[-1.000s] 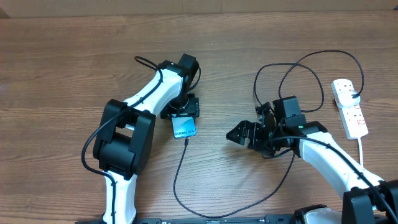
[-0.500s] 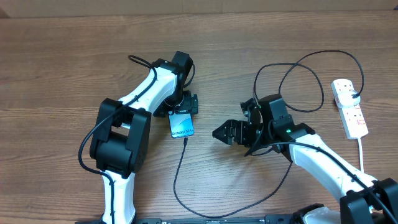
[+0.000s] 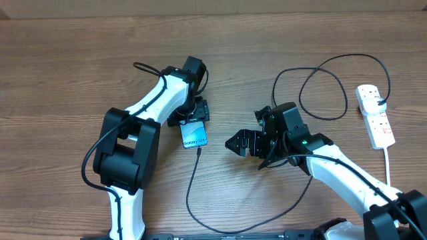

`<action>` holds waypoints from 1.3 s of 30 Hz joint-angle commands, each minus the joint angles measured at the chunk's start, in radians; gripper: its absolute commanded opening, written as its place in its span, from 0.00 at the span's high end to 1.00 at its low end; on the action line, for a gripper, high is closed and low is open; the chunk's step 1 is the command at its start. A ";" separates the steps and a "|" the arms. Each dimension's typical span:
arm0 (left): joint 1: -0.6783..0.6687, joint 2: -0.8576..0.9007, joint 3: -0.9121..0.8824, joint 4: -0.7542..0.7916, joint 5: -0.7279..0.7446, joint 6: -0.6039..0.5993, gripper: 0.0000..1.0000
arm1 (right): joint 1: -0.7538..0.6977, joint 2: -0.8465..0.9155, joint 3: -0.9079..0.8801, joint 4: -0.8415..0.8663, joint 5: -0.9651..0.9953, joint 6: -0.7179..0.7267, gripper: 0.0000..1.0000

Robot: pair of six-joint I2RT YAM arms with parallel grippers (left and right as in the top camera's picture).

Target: Plug charger to phone and switch on socket

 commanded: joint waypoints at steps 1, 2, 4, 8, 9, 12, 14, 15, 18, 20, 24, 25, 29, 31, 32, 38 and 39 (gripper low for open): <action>0.008 0.049 -0.055 -0.011 0.085 0.038 0.32 | 0.003 0.047 0.018 0.023 -0.047 0.005 0.00; 0.013 0.049 -0.055 -0.011 0.117 0.071 0.37 | 0.003 0.063 0.018 0.033 -0.072 0.005 0.00; 0.022 0.049 -0.055 -0.012 0.185 0.127 0.41 | 0.003 0.101 0.018 0.061 -0.118 0.005 0.00; 0.046 0.049 -0.055 -0.019 0.323 0.232 0.43 | 0.004 0.169 0.018 0.126 -0.133 0.063 0.00; 0.051 0.049 -0.055 -0.023 0.351 0.254 0.43 | 0.006 0.183 0.018 0.146 -0.134 0.080 0.00; 0.068 0.049 -0.055 -0.042 0.434 0.312 0.42 | 0.021 0.227 0.018 0.217 -0.134 0.122 0.00; 0.073 0.049 -0.055 -0.053 0.466 0.333 0.42 | 0.037 0.255 0.018 0.267 -0.133 0.155 0.00; 0.073 0.049 -0.055 -0.058 0.484 0.348 0.42 | 0.046 0.270 0.018 0.299 -0.132 0.171 0.00; 0.071 0.049 -0.055 -0.085 0.507 0.377 0.41 | 0.083 0.323 0.018 0.435 -0.127 0.215 0.00; 0.070 0.049 -0.055 -0.094 0.512 0.380 0.41 | 0.108 0.357 0.018 0.510 -0.115 0.240 0.00; 0.070 0.049 -0.055 -0.089 0.512 0.379 0.40 | 0.158 0.392 0.018 0.579 -0.046 0.292 0.02; 0.070 0.049 -0.055 -0.088 0.512 0.379 0.40 | 0.170 0.394 0.018 0.595 -0.032 0.292 0.05; 0.070 0.049 -0.055 -0.076 0.517 0.372 0.38 | 0.203 0.394 0.018 0.635 0.016 0.292 0.19; 0.070 0.049 -0.055 -0.069 0.523 0.372 0.38 | 0.211 0.394 0.018 0.638 0.047 0.292 0.21; 0.070 0.049 -0.055 -0.066 0.529 0.372 0.38 | 0.214 0.394 0.018 0.637 0.070 0.298 0.21; 0.070 0.049 -0.055 -0.016 0.529 0.372 0.31 | 0.211 0.394 0.018 0.618 0.090 0.318 0.21; 0.070 0.049 -0.055 -0.005 0.529 0.372 0.27 | 0.209 0.394 0.018 0.619 0.090 0.318 0.21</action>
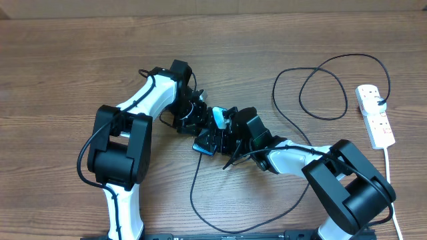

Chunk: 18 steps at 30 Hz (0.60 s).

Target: Plug charger to phone and switch on socket

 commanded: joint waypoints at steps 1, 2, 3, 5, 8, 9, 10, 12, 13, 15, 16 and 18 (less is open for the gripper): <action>-0.008 0.037 -0.021 0.039 -0.016 0.026 0.21 | -0.002 0.016 0.004 -0.013 0.070 0.005 0.21; -0.008 0.037 -0.021 0.047 -0.016 0.026 0.17 | -0.006 0.016 0.004 -0.013 0.070 0.005 0.21; -0.008 0.037 -0.021 0.055 -0.018 0.026 0.14 | -0.011 0.016 0.004 -0.013 0.070 0.005 0.21; -0.008 0.037 -0.021 0.069 -0.019 0.035 0.11 | -0.025 0.016 0.004 -0.013 0.071 0.005 0.21; -0.008 0.037 -0.021 0.087 -0.019 0.048 0.10 | -0.056 0.016 0.004 -0.013 0.082 0.005 0.31; -0.008 0.037 -0.021 0.094 -0.019 0.054 0.09 | -0.064 0.016 0.004 -0.013 0.085 0.005 0.36; -0.008 0.037 -0.021 0.100 -0.019 0.061 0.08 | -0.072 0.016 0.004 -0.013 0.087 0.005 0.39; -0.008 0.037 -0.021 0.100 -0.019 0.064 0.05 | -0.082 0.016 0.004 -0.013 0.088 0.005 0.41; -0.008 0.037 -0.021 0.099 -0.019 0.066 0.03 | -0.085 0.016 0.004 -0.013 0.087 0.005 0.41; -0.007 0.037 -0.021 0.091 -0.017 0.072 0.00 | -0.086 0.016 0.004 -0.014 0.082 0.005 0.41; -0.006 0.037 -0.021 0.087 -0.015 0.071 0.00 | -0.086 0.016 0.004 -0.014 0.079 0.004 0.41; 0.003 0.037 -0.020 0.070 0.018 0.070 0.00 | -0.086 0.016 0.004 -0.014 0.058 0.003 0.41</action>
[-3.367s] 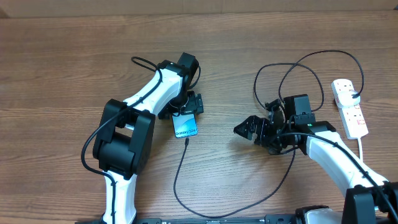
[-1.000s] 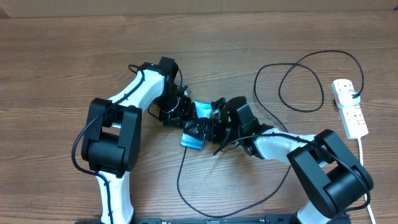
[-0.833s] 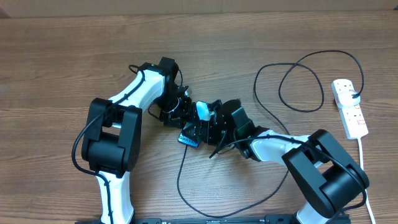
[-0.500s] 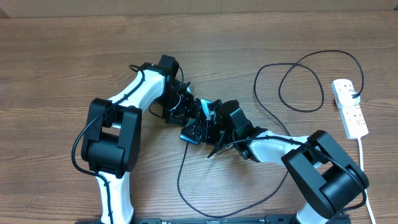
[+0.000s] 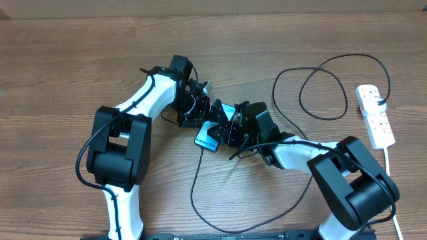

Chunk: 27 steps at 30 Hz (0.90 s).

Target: Plug charger to phone and switch on socket

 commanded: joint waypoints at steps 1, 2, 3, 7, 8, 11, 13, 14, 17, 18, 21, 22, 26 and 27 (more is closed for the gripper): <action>0.011 0.046 -0.026 -0.024 -0.025 0.044 0.00 | -0.003 0.016 0.002 -0.001 0.008 -0.003 0.41; 0.021 0.046 -0.026 -0.033 0.010 0.044 0.00 | -0.003 0.016 0.002 -0.004 0.008 -0.003 0.41; 0.031 0.046 -0.026 -0.038 0.043 0.044 0.00 | -0.003 0.016 0.002 -0.005 0.008 -0.003 0.41; 0.093 0.046 -0.026 -0.043 0.212 0.044 0.00 | -0.003 0.016 0.002 -0.005 0.009 -0.003 0.41; 0.110 0.046 -0.026 -0.043 0.261 0.044 0.00 | -0.003 0.016 0.002 -0.005 0.009 -0.003 0.41; 0.159 0.046 -0.026 -0.039 0.395 0.045 0.00 | -0.003 0.016 0.002 -0.005 0.010 -0.003 0.42; 0.188 0.046 -0.026 -0.037 0.453 0.045 0.00 | -0.003 0.016 0.002 -0.001 0.010 -0.003 0.45; 0.195 0.046 -0.026 -0.037 0.459 0.045 0.00 | -0.003 0.016 0.002 0.002 0.010 -0.003 0.46; 0.214 0.046 -0.027 -0.039 0.463 0.061 0.00 | -0.003 0.016 0.002 0.023 0.011 -0.014 0.54; 0.216 0.046 -0.027 -0.042 0.463 0.070 0.00 | -0.003 0.016 0.002 0.032 0.013 -0.027 0.57; 0.216 0.046 -0.027 -0.048 0.463 0.089 0.00 | -0.003 0.016 0.002 0.048 0.045 -0.036 0.66; 0.215 0.046 -0.027 -0.049 0.463 0.090 0.00 | -0.003 0.016 0.002 0.048 0.057 -0.036 0.72; 0.216 0.046 -0.027 -0.048 0.463 0.090 0.00 | -0.003 0.016 0.002 0.048 0.063 -0.035 0.83; 0.216 0.046 -0.027 -0.048 0.462 0.090 0.00 | -0.003 0.016 0.002 0.048 0.063 -0.036 0.84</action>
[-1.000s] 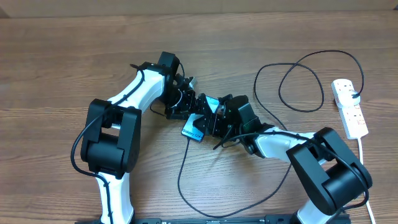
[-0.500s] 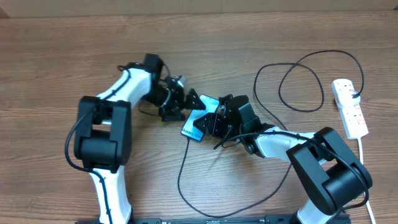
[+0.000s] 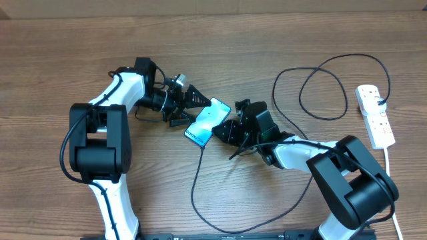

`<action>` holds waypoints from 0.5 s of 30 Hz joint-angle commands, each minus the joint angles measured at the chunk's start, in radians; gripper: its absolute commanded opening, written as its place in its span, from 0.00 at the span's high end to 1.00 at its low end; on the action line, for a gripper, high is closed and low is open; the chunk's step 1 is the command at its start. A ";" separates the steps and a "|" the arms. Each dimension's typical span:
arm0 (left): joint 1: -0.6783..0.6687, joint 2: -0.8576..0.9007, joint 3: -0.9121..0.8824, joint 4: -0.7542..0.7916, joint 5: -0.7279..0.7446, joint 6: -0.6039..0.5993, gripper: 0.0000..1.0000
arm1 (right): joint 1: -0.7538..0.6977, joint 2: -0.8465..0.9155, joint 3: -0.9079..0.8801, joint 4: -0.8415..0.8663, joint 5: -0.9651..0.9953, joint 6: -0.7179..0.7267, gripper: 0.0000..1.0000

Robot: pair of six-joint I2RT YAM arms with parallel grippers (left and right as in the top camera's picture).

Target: Plug charger to phone and switch on socket

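Note:
The blue phone lies tilted at the middle of the table, with the black charger cable running into its lower end. My right gripper is at the phone's right edge and looks shut on it. My left gripper is just up and left of the phone, apart from it, fingers open and pointing right. The white socket strip lies at the far right with the charger plugged into it; the state of its switch is too small to tell.
The black cable makes a wide loop between the right arm and the strip, and another loop runs along the near table edge. The strip's white lead trails down the right edge. Both arms crowd the table's middle.
My left gripper has drawn back to the left and stands open, off the phone. The phone has turned and shifted a little up, with the right gripper at its right edge.
At first my left gripper was at the phone's top and the right gripper stood open some way to its right. Then both grippers closed in on the phone at the middle. Now the left one has let go and only the right stays on the phone.

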 commanded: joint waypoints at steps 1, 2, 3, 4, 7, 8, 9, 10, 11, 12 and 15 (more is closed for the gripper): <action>-0.006 0.013 -0.008 0.000 0.027 0.031 0.00 | -0.002 0.010 0.003 0.008 0.019 -0.011 0.84; -0.006 0.013 -0.008 0.002 0.025 0.031 0.00 | -0.002 0.010 0.003 0.008 0.019 -0.011 0.83; -0.006 0.013 -0.008 0.003 0.010 0.030 0.00 | -0.002 0.010 0.003 0.007 0.019 -0.011 0.81; -0.006 0.013 -0.008 0.013 -0.033 0.030 0.00 | -0.002 0.010 0.003 0.007 0.019 -0.010 0.74; -0.007 0.013 -0.008 0.042 -0.214 -0.007 0.00 | -0.002 0.010 0.003 0.007 0.020 -0.007 0.72; -0.007 0.013 -0.008 0.042 -0.252 -0.014 0.01 | -0.002 0.010 0.003 0.007 0.021 -0.007 0.69; -0.008 0.013 -0.008 0.043 -0.285 -0.016 0.01 | -0.002 0.010 0.003 0.006 0.026 -0.003 0.66; -0.008 0.013 -0.008 0.045 -0.311 -0.016 0.01 | -0.002 0.010 0.003 0.002 0.027 0.002 0.62; -0.008 0.013 -0.008 0.051 -0.326 -0.016 0.02 | -0.002 0.010 0.003 -0.009 0.027 0.016 0.59; -0.008 0.013 -0.007 0.061 -0.340 -0.016 0.02 | -0.002 0.010 0.003 -0.027 0.030 0.035 0.57; -0.008 0.013 -0.007 0.100 -0.383 -0.029 0.03 | -0.002 0.010 0.003 -0.070 0.045 0.076 0.43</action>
